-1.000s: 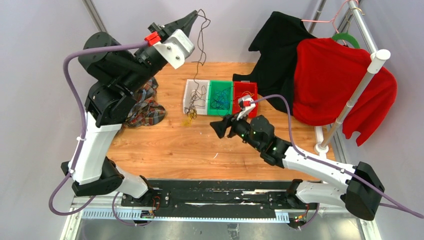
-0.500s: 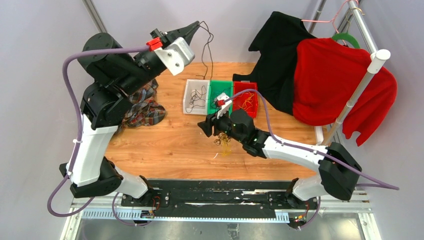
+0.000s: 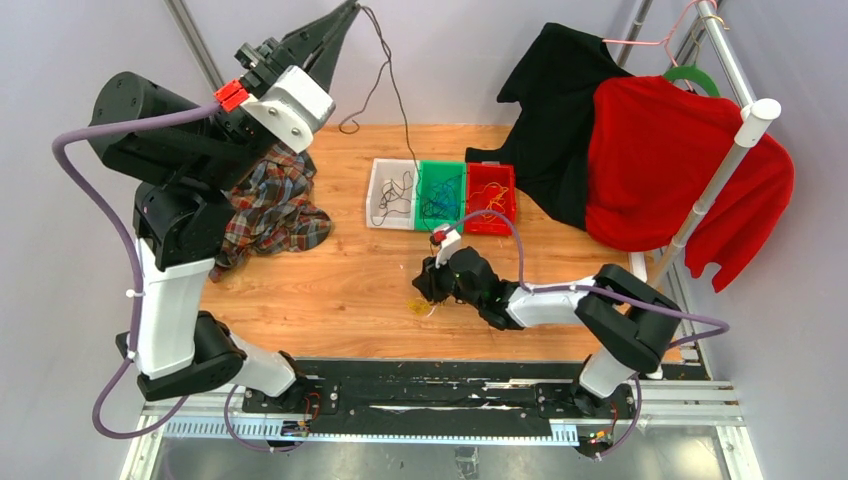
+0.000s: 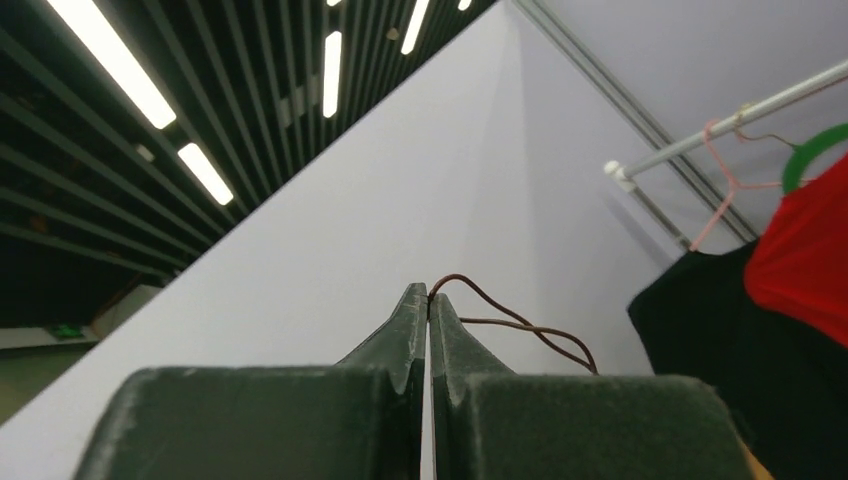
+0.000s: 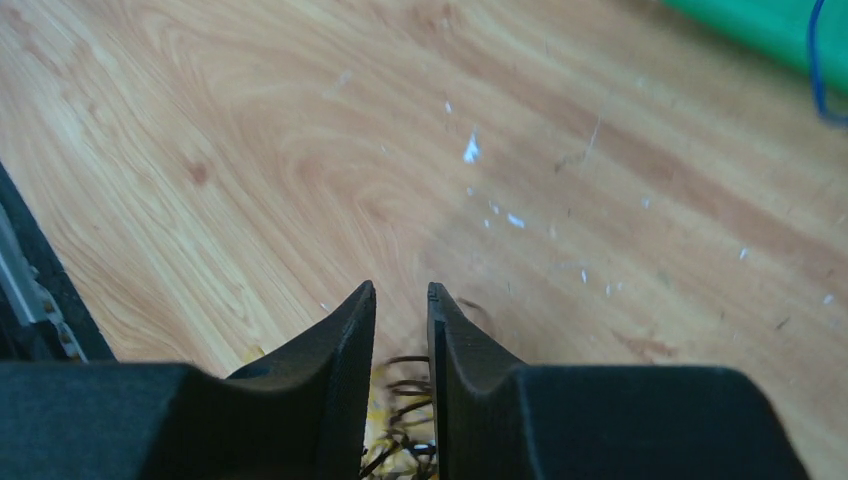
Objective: Untangle the cables
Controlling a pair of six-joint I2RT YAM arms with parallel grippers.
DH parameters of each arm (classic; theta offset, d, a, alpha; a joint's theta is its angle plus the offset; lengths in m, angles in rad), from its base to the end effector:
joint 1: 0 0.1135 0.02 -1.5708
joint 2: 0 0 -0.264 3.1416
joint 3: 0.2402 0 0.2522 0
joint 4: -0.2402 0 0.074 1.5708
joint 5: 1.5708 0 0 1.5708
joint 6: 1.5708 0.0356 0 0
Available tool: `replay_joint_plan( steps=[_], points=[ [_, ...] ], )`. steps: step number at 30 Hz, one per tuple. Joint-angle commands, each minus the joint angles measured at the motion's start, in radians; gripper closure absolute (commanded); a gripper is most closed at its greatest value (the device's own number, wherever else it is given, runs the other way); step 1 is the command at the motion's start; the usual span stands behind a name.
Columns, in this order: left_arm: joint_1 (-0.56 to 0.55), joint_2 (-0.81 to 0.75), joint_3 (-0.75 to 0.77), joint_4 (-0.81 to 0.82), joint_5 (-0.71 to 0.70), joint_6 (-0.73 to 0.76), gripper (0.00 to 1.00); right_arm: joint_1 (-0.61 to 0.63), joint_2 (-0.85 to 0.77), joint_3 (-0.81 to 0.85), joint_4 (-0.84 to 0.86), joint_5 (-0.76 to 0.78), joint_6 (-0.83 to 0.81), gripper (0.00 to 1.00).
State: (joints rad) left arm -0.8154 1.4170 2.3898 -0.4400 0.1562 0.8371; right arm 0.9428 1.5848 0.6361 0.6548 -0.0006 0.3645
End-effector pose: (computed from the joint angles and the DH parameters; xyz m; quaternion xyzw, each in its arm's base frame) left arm 0.1070 -0.1217 0.6661 0.4096 0.2853 -0.0293 0.8660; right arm 0.1881 0.2590 0.1816 -0.2291 0.7696 0.3626 0.4730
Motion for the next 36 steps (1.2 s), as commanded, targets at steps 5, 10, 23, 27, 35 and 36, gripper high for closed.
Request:
replay_joint_plan(
  steps=[5, 10, 23, 27, 35, 36],
  points=[
    [0.001, 0.050, 0.066, 0.414, -0.115, 0.273, 1.00, -0.008, 0.090, -0.058, 0.061, -0.001, 0.106, 0.75],
    [0.001, 0.128, 0.191, 0.551, -0.100, 0.424, 0.99, -0.001, 0.078, -0.085, 0.061, 0.010, 0.130, 0.68],
    [0.001, -0.311, -0.581, 0.217, -0.358, 0.279, 1.00, 0.008, -0.211, -0.100, -0.094, 0.085, 0.028, 0.86],
    [0.002, -0.544, -1.010, 0.022, -0.458, 0.215, 0.99, 0.001, -0.314, -0.069, -0.203, 0.069, -0.052, 0.94],
    [0.007, -0.689, -1.371, -0.361, -0.290, 0.038, 0.31, 0.001, -0.337, -0.017, -0.317, -0.040, -0.114, 0.99],
    [0.007, -0.680, -1.388, -0.372, -0.229, 0.008, 0.28, 0.001, -0.334, -0.010, -0.321, -0.049, -0.117, 0.99]
  ],
)
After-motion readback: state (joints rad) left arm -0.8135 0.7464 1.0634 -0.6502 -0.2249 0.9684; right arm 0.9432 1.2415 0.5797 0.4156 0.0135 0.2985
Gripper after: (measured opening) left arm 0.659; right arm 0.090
